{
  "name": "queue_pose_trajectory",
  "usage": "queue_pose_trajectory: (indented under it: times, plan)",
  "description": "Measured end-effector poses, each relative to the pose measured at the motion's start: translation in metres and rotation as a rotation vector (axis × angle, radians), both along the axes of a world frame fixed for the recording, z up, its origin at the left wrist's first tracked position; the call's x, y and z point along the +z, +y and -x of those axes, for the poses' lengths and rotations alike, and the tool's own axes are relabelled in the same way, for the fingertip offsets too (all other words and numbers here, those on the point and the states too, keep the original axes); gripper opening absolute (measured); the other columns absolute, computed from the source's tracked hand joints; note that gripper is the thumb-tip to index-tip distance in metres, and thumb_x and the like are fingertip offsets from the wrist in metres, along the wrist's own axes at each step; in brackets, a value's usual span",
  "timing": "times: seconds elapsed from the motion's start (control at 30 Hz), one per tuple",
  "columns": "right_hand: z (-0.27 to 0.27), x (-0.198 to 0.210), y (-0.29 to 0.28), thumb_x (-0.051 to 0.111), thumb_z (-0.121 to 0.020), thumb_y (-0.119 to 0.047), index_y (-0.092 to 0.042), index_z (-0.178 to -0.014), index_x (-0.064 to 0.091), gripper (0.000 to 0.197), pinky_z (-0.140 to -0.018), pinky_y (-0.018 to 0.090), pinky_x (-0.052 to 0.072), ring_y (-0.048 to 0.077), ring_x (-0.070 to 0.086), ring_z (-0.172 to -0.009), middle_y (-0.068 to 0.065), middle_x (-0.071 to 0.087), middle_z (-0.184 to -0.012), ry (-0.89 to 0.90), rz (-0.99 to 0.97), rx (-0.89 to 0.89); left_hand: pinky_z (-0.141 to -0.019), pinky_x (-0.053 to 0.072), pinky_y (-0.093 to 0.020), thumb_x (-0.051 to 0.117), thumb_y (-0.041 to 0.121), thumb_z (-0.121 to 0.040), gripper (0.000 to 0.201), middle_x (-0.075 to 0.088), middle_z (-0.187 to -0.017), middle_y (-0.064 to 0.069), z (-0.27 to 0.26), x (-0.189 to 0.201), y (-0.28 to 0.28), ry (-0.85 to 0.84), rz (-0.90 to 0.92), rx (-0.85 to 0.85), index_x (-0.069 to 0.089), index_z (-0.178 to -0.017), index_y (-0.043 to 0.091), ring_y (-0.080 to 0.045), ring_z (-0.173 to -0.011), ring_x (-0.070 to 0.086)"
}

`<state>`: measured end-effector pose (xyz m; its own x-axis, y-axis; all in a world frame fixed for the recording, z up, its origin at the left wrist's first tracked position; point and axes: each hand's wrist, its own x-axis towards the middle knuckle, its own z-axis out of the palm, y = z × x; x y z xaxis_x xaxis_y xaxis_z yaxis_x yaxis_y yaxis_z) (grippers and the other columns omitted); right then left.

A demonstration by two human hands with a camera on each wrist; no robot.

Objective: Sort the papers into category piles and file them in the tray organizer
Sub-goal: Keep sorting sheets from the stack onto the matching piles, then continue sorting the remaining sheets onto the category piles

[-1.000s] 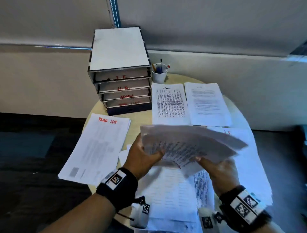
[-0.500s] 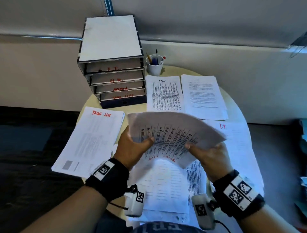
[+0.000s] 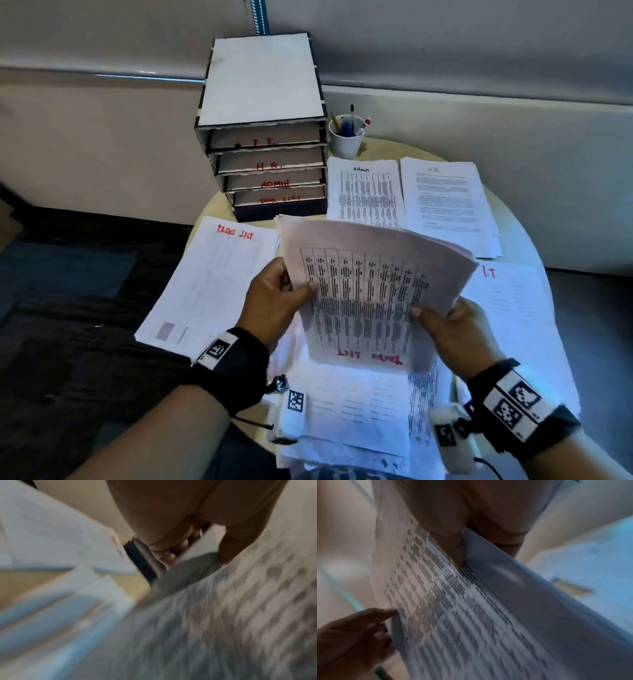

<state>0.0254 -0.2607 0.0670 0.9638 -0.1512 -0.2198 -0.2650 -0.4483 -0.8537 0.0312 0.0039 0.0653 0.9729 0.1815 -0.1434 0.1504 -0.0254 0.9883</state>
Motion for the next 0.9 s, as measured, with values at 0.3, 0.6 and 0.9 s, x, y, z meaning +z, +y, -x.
queue_pose_trajectory:
  times: [0.3,0.6,0.9]
  plan:
    - [-0.028,0.036,0.039,0.057,-0.072,-0.016,-0.029,-0.089,0.065,0.023,-0.068,0.032,0.055,0.013,0.066,-0.077,-0.01,0.069,-0.081,-0.231,0.601,0.844,-0.085,0.051,-0.025,0.072,0.034,-0.071,0.037,0.068,-0.105,0.017,0.021,0.024,0.068,-0.075,-0.737,-0.578,0.068,-0.108,0.033,-0.002,-0.098,0.064]
    - [-0.038,0.028,0.071,0.075,-0.081,-0.014,-0.022,-0.119,0.065,0.039,-0.087,0.011,0.032,0.006,0.055,-0.098,-0.003,0.062,-0.111,-0.432,0.424,0.364,-0.088,0.055,-0.046,0.07,0.006,-0.086,0.021,0.074,-0.106,-0.015,0.055,-0.048,0.138,0.264,0.169,0.195,0.072,-0.107,0.005,-0.035,-0.097,0.071]
    - [0.002,-0.041,0.034,0.075,-0.082,-0.012,-0.046,-0.098,0.059,0.041,-0.066,0.005,0.043,-0.017,0.058,-0.088,-0.011,0.069,-0.103,0.084,0.301,0.331,-0.097,0.049,-0.057,0.095,0.052,-0.043,0.087,0.071,-0.109,-0.018,0.048,-0.184,0.227,0.637,0.346,0.654,0.069,-0.109,0.003,-0.037,-0.096,0.07]
